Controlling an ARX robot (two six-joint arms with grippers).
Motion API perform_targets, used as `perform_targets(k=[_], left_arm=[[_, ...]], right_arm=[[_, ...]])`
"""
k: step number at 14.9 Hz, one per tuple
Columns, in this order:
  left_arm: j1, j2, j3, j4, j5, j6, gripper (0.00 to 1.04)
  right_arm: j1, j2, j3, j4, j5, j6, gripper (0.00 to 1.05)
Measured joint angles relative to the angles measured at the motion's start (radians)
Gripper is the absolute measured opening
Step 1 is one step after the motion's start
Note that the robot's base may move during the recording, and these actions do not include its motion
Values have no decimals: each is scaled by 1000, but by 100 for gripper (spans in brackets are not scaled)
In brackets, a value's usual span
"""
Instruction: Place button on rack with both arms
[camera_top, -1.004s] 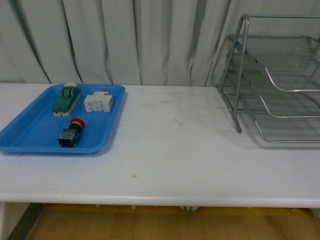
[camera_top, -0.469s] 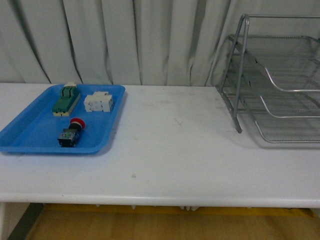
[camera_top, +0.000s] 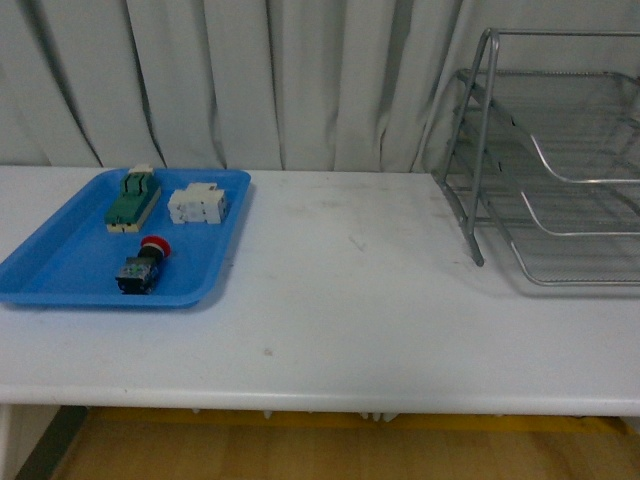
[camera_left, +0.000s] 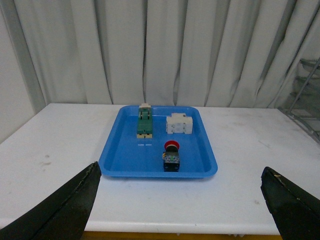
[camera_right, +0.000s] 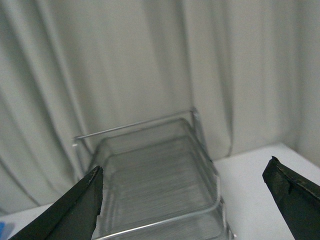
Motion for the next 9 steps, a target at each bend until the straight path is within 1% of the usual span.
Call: perform_targets(k=[1,2,3,4,5,6,7,9], left_arm=[[0,0,0,0,0,0,98],[0,0,0,0,0,0,98],[0,0,0,0,0,0,98],[0,0,0,0,0,0,98],[0,0,0,0,0,0,98],[0,0,0,0,0,0,98],[0,0,0,0,0,0,98],[0,0,0,0,0,0,98]], right_arm=[[-57,162,109,-20,27,87,98],[-105,299,205,-72,31,167,98],[-143,414,270,-84,8,280,98],[-162,504,291,-63,-21,404,98],[-144,634,289,2,-61,626,98],[-111,690,289,43,-73,742,98],[-79,737,302,79,-90,850,98],[-34,797,334,130,-87,972,98]])
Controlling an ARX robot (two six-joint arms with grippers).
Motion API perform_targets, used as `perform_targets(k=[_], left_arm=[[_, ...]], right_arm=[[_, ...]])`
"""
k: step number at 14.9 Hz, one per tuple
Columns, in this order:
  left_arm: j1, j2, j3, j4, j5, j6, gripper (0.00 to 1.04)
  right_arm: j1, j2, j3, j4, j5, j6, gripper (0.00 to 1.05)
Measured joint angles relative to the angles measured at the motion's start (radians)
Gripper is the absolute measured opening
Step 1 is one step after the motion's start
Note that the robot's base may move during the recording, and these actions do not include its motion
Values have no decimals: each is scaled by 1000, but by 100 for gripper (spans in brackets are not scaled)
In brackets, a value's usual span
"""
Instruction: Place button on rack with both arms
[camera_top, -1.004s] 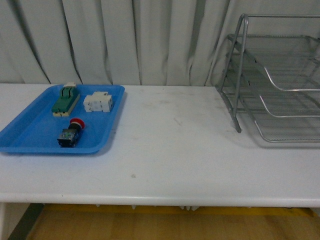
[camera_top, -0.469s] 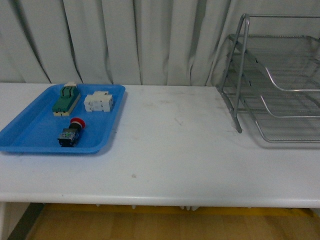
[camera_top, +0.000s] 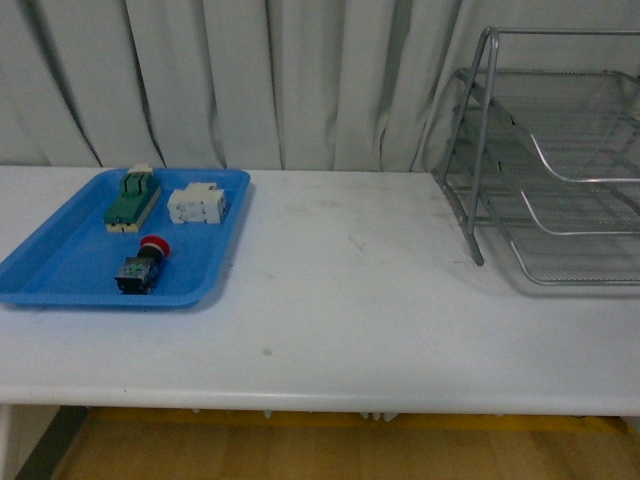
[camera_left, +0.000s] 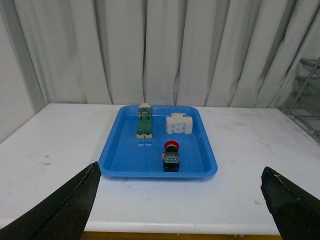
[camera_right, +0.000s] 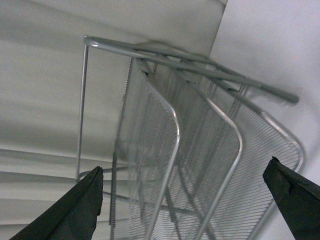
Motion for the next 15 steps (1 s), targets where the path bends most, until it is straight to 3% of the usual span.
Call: perform_targets(k=[3,15], left_arm=[[0,0,0,0,0,0,98],[0,0,0,0,0,0,98]], right_arm=[[66,69,9,78,9,122,98],[150,176,15,165,-5,148,98]])
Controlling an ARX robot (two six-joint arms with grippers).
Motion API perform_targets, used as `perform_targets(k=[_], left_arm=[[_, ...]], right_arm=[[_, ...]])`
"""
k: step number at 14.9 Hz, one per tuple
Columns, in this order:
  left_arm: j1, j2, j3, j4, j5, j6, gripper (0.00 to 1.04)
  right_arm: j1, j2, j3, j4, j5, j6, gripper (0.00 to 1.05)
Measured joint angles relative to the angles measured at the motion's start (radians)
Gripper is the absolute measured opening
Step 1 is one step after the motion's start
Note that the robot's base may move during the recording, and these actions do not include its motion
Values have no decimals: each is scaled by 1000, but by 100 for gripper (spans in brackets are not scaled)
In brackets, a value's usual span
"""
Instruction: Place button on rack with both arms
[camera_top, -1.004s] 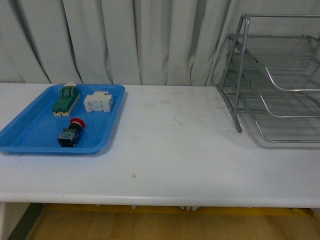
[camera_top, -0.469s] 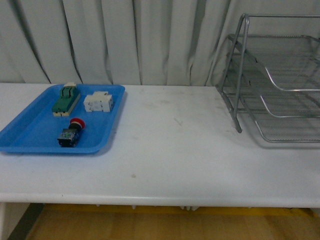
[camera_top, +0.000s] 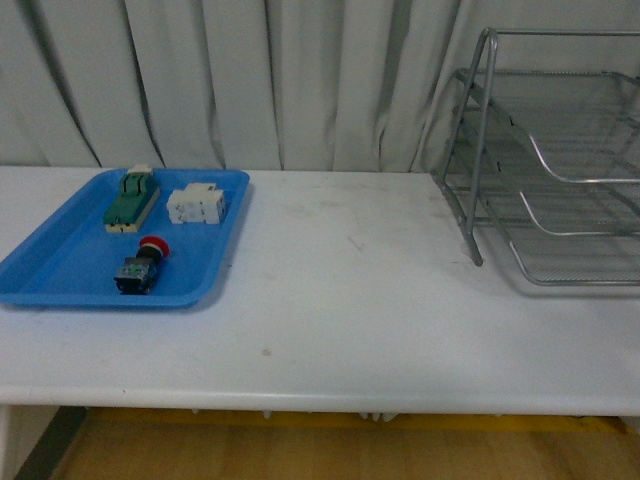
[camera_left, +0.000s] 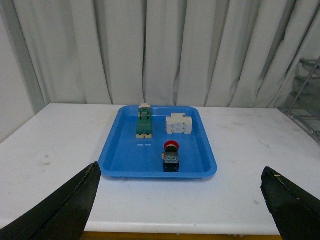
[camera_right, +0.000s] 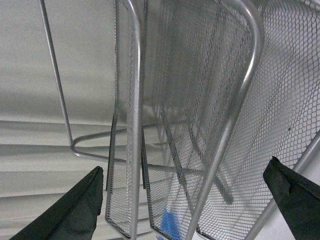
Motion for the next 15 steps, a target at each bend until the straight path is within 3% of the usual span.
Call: perform_targets(k=[9,10,11,15], left_arm=[[0,0,0,0,0,0,98],[0,0,0,0,0,0,98],[0,0,0,0,0,0,98],[0,0,0,0,0,0,98]], right_arm=[[92,97,151,-121,40,-44,98],[104,110,180,-136,53,-44,91],[107,110,197,-138,61,-44,71],[110,129,203,-98,65,-43,27]])
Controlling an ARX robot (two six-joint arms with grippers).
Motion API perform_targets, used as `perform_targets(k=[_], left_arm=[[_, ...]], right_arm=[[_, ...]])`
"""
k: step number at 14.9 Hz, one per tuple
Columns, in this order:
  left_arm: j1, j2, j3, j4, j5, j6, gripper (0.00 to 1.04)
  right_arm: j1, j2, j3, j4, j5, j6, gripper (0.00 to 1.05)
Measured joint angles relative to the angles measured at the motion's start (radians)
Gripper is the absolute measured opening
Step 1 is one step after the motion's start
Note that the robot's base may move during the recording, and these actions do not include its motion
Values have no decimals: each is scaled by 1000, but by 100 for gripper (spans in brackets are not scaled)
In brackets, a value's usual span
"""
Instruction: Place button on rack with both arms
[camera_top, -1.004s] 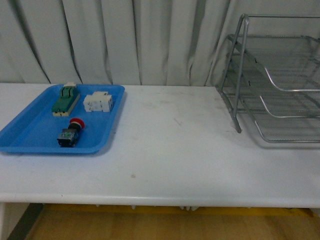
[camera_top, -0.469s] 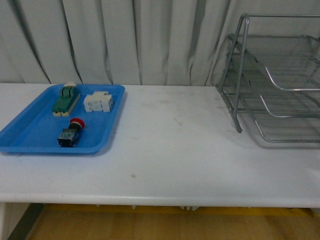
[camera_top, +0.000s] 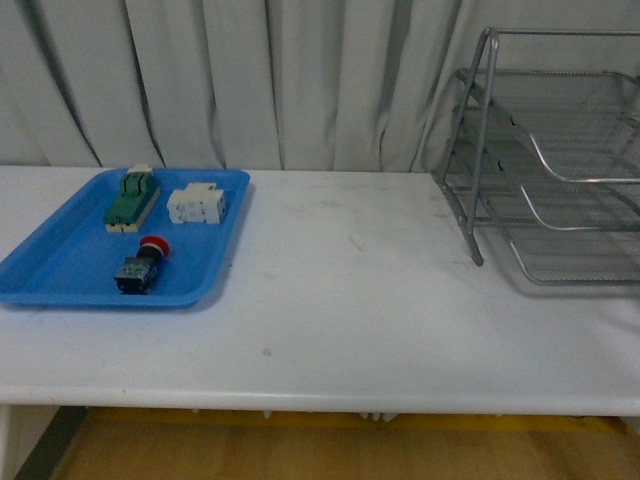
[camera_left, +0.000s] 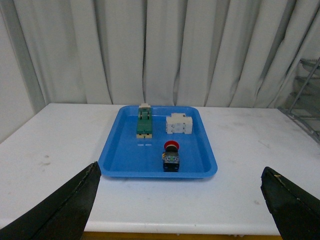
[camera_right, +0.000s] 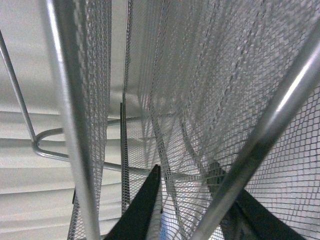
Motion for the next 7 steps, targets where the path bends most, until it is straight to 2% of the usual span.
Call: perform_targets(k=[2,3,7], left_arm=[[0,0,0,0,0,0,98],[0,0,0,0,0,0,98],[0,0,0,0,0,0,98]], right_arm=[[-1,14,-2,20,0,11,10],[-3,19,-5,24,2,41,5],[-28,31,-60,128,0,100,4]])
